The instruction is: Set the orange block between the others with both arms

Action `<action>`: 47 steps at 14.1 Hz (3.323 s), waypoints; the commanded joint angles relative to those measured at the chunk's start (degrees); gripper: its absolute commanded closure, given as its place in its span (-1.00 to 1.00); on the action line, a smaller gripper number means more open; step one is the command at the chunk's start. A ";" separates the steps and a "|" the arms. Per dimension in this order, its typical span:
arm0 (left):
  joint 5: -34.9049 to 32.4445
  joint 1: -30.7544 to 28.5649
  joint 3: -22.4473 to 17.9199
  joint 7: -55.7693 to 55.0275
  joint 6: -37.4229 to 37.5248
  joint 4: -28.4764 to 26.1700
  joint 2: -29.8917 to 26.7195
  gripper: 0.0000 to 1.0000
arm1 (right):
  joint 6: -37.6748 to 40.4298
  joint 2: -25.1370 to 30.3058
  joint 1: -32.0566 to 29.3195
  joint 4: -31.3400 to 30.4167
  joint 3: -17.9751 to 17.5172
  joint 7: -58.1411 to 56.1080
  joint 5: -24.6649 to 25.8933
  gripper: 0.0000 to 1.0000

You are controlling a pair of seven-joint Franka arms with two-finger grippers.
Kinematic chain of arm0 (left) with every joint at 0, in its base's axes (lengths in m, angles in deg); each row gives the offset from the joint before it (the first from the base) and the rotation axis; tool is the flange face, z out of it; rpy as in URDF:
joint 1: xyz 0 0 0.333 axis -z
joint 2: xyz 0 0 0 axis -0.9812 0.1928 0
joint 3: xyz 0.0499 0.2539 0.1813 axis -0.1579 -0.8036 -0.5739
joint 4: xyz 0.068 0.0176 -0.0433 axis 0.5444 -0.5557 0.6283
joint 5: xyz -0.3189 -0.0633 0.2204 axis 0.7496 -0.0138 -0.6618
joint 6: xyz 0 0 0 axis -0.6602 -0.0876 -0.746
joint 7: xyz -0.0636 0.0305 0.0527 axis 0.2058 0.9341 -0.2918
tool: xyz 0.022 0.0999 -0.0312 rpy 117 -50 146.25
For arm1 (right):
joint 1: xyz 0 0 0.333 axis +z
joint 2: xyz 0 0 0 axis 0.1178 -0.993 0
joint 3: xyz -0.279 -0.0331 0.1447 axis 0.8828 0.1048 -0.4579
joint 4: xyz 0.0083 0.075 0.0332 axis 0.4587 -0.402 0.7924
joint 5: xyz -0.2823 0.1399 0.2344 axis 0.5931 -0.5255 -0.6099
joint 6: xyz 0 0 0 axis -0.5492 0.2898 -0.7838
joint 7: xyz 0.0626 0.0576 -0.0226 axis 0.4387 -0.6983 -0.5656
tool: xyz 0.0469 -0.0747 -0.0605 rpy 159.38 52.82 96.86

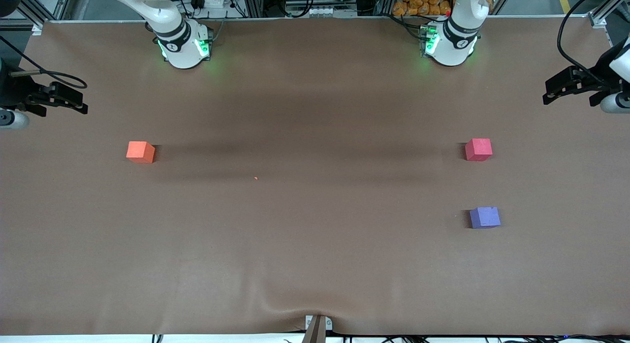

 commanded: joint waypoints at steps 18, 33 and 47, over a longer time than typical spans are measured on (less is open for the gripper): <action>-1.04 -0.62 0.30 0.37 0.93 1.23 -1.91 -1.00 | -19.66 -7.43 -1.06 -23.80 0.27 -0.22 4.03 -1.00; -1.04 -2.12 0.12 0.99 0.93 1.14 -3.50 -1.00 | -29.77 -17.19 -5.36 -28.63 0.36 -0.75 6.32 -1.00; -1.04 -2.12 0.12 1.07 1.02 0.79 -3.32 -1.00 | -40.51 -22.90 -8.09 -31.99 0.36 -0.92 8.16 -1.00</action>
